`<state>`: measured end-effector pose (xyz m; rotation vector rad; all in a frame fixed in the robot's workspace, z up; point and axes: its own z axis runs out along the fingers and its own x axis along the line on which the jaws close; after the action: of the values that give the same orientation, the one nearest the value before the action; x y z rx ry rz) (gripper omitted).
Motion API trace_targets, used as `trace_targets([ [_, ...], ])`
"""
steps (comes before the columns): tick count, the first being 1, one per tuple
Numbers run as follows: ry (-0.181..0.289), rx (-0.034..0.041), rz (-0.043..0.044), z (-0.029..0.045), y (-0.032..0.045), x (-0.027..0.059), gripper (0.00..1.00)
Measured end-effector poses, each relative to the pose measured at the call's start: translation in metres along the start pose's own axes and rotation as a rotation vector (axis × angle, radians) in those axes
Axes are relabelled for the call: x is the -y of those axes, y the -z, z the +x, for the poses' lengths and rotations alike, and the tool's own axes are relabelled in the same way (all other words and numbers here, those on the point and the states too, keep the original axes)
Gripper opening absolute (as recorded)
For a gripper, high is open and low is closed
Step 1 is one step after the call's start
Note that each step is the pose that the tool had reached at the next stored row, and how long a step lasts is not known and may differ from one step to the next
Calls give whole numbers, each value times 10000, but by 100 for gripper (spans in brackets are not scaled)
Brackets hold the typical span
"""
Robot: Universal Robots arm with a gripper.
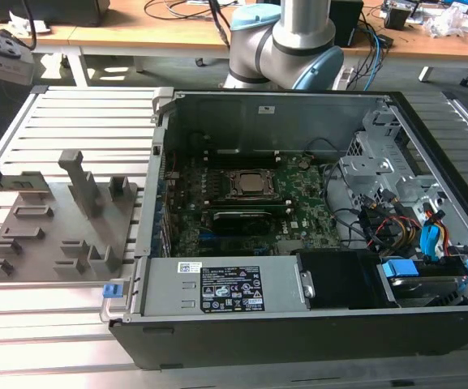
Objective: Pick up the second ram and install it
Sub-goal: 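Pick up the second ram and move it above second insertion slot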
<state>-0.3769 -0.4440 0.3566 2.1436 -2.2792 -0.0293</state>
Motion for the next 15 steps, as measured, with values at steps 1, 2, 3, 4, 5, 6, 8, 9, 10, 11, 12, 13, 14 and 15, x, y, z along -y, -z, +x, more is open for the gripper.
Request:
trace_targets([
  [1,0,-1,0,0,24,0,13],
  [2,1,1,0,0,43,0,13],
  [3,0,0,0,0,56,-1,13],
  [4,1,0,0,0,76,-1,13],
  [5,0,0,0,0,93,-1,13],
  [6,1,0,1,0,103,-1,13],
  [8,1,0,0,0,128,-2,13],
  [9,1,0,-1,-1,141,-2,13],
  [10,1,0,0,-1,162,-2,13],
  [11,1,0,0,-1,187,-2,13],
  [12,1,0,1,-1,198,-3,13],
  [13,0,0,0,-1,210,-3,13],
  [14,1,0,1,-1,230,-3,13],
  [15,1,0,1,-1,263,-3,13],
])
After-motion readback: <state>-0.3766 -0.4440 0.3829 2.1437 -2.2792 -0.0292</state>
